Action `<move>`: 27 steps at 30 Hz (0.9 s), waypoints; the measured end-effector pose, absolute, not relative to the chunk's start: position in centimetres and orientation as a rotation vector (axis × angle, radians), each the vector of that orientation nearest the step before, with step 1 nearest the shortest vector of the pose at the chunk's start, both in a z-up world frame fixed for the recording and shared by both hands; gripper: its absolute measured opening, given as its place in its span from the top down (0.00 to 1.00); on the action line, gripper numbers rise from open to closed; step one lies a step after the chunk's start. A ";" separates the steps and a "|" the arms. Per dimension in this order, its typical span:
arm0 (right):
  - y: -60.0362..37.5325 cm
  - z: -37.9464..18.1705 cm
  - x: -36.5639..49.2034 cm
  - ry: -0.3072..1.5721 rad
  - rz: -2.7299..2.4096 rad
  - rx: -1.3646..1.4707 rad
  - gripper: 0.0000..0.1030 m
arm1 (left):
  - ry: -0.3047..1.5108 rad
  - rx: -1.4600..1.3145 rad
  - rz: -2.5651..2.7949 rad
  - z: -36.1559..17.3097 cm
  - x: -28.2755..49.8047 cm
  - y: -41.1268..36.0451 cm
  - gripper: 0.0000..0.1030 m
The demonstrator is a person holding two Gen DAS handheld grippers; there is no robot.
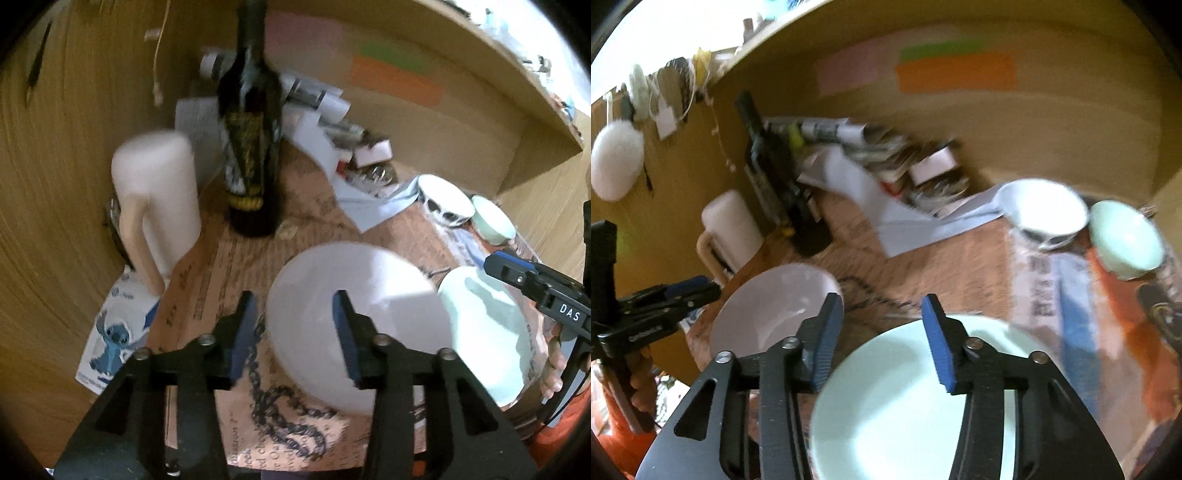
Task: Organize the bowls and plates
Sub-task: 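Open both grippers and withdraw from the pale pink bowl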
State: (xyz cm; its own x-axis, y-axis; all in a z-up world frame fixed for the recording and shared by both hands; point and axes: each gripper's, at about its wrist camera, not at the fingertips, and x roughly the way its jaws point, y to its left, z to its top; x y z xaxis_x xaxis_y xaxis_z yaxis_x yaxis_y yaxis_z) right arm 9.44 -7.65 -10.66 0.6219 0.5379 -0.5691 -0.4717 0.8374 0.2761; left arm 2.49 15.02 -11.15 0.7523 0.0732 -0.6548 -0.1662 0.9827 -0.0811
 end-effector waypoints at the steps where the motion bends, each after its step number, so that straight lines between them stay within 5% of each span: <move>1: -8.3 -10.3 9.4 0.672 0.568 0.104 0.56 | 0.694 -0.126 0.128 -10.7 2.5 14.5 0.50; 10: -14.1 -9.1 10.3 0.590 0.491 0.131 0.49 | 0.613 -0.080 0.082 -7.3 4.8 9.5 0.13; 27: -22.2 -9.3 16.2 0.541 0.429 0.191 0.43 | 0.697 -0.020 0.029 -7.0 17.4 -0.4 0.11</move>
State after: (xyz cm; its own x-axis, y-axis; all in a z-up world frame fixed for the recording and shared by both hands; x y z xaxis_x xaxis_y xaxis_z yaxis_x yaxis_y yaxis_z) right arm 16.21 -22.20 -9.33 0.7718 0.4428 -0.4563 -0.3439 0.8943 0.2861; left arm 17.38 -0.40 -6.95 0.7663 0.0198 -0.6422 -0.0330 0.9994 -0.0085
